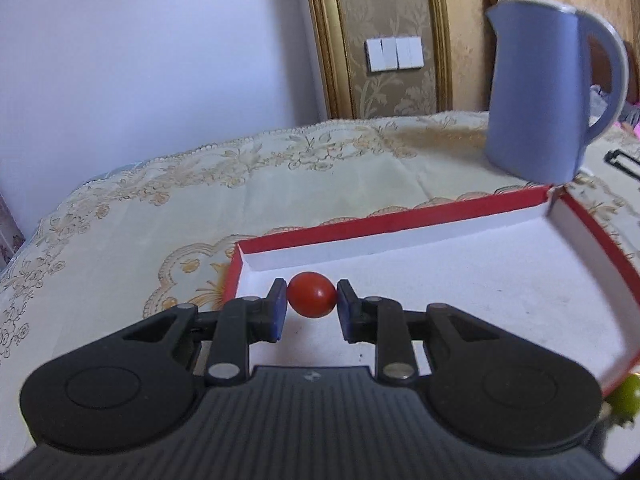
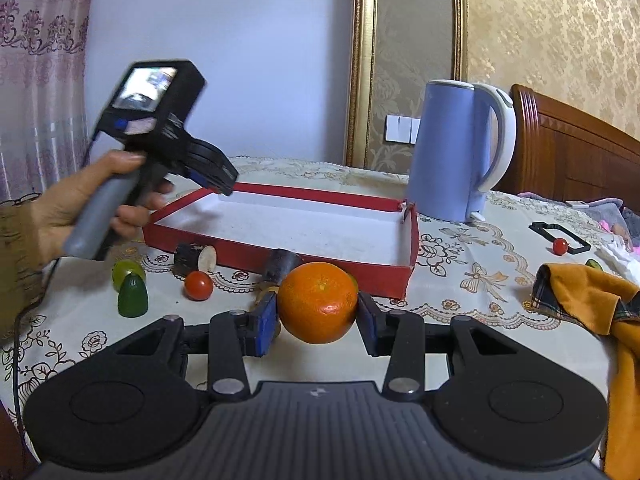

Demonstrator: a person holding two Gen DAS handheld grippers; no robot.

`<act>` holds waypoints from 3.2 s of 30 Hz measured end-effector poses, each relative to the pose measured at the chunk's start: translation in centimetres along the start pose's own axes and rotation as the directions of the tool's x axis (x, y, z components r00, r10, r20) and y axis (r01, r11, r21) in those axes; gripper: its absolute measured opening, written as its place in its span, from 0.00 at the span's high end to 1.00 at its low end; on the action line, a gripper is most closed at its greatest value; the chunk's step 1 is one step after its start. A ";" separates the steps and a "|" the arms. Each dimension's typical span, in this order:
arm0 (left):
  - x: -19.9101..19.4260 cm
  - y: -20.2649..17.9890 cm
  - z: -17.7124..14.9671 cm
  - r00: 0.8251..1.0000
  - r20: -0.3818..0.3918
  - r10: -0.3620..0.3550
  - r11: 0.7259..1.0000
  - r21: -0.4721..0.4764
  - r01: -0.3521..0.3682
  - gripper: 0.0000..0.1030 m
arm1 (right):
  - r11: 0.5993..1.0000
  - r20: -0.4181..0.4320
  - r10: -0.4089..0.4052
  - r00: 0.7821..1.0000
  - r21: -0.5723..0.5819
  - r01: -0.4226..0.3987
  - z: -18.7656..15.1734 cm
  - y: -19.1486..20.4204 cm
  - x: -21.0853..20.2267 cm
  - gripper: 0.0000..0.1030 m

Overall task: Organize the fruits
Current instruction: 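Carry the tomato into the red box and open the left tool while the right tool lifts the orange, then lower the orange into the red box and open the right tool, then grasp the green pepper-shaped fruit with the left tool while the right tool grasps a green tomato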

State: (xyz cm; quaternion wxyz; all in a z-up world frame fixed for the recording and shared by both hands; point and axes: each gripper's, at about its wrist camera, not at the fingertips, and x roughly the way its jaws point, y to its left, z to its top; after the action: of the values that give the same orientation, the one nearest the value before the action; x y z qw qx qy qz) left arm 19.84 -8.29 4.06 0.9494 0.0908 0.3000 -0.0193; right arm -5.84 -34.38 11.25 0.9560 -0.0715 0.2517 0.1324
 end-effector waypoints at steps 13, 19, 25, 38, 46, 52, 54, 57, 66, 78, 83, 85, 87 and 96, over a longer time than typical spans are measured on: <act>1.5 -0.3 -0.4 0.999 -0.044 -0.005 1.000 -0.023 0.004 0.43 | 1.000 -0.025 0.003 1.000 0.002 -0.003 -0.2 0.3 0.9 0.60; -2.4 0.9 -0.3 0.999 0.035 0.041 0.999 -0.026 -0.040 0.40 | 1.000 -0.020 0.003 1.000 0.001 -0.003 0.0 0.4 1.0 0.60; -9.5 3.3 -4.0 0.993 0.088 0.079 0.991 -0.114 -0.069 0.15 | 1.000 -0.011 0.008 1.000 0.006 -0.008 0.1 0.5 1.3 0.60; -12.9 4.0 -12.1 0.953 0.191 0.234 0.963 -0.180 -0.200 0.08 | 0.997 0.002 0.039 0.999 0.069 -0.039 2.6 -0.8 4.3 0.60; -12.5 5.5 -12.8 0.967 0.159 0.200 0.958 -0.240 -0.158 0.06 | 0.995 -0.030 0.009 1.000 0.095 -0.006 5.5 -3.0 8.8 0.60; -12.4 6.3 -13.0 0.970 0.152 0.191 0.948 -0.284 -0.142 0.04 | 0.990 -0.096 -0.021 0.995 0.139 0.035 7.2 -5.1 14.0 0.60; -12.4 6.3 -13.0 0.969 0.157 0.191 0.948 -0.285 -0.141 0.04 | 0.989 -0.125 -0.038 0.991 0.140 0.056 7.5 -5.6 15.8 0.60; -12.3 6.2 -13.0 0.966 0.159 0.202 0.948 -0.281 -0.152 0.04 | 0.988 -0.166 -0.075 0.983 0.123 0.096 7.3 -6.0 18.2 0.60; -12.2 6.4 -12.9 0.967 0.152 0.202 0.943 -0.296 -0.151 0.03 | 0.987 -0.203 -0.126 0.971 0.070 0.143 6.9 -5.6 20.2 0.53; -12.8 6.7 -13.2 0.974 0.150 0.168 0.950 -0.290 -0.119 0.03 | 0.983 0.056 -0.101 0.993 0.159 0.091 5.7 -4.6 6.9 0.37; -14.2 5.7 -13.4 0.977 0.162 0.141 0.975 -0.195 -0.108 0.03 | 0.984 0.095 -0.142 0.985 0.117 0.131 2.7 -2.6 3.4 0.34; -15.0 5.5 -13.8 0.980 0.171 0.101 0.983 -0.170 -0.071 0.03 | 0.985 0.081 -0.144 0.986 0.112 0.134 1.6 -2.0 3.0 0.34; -16.1 5.2 -14.6 0.981 0.192 0.030 0.992 -0.127 -0.006 0.03 | 0.990 0.057 -0.091 0.994 0.115 0.084 0.8 -1.7 2.7 0.34; -18.9 0.2 -16.5 0.965 0.230 -0.126 0.991 0.080 0.110 0.16 | 0.990 0.046 -0.098 0.994 0.107 0.093 -0.3 -1.3 2.0 0.29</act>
State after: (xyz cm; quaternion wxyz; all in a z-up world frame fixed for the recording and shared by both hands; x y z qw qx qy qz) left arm -4.99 -5.40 1.70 0.9718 0.1014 0.1896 -0.0963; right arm -3.91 -35.27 10.06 0.9699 -0.0299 0.2299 0.0749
